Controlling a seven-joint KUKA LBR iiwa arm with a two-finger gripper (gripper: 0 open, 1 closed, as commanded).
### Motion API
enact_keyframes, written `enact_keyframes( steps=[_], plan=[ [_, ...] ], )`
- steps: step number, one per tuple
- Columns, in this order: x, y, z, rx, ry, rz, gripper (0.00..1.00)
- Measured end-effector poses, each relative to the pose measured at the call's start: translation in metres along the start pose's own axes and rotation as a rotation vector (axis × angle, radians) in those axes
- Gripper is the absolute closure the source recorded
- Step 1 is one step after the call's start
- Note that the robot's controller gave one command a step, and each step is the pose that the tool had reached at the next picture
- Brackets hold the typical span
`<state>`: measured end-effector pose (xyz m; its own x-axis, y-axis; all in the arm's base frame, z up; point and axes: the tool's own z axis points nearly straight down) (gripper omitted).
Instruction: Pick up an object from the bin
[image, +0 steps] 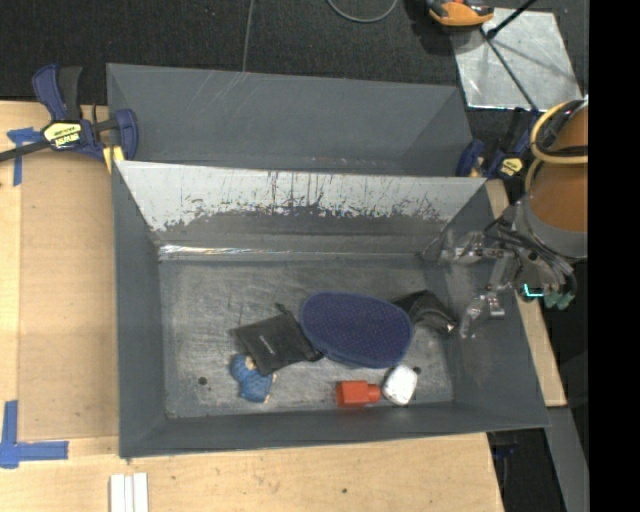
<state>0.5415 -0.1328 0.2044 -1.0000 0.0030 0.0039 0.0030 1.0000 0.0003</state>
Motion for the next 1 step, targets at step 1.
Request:
enact_keyframes(
  steps=[1],
  plan=[
    [-0.0431,0.0280,0.1218,0.006,-0.006,-0.246,0.00]
  ],
)
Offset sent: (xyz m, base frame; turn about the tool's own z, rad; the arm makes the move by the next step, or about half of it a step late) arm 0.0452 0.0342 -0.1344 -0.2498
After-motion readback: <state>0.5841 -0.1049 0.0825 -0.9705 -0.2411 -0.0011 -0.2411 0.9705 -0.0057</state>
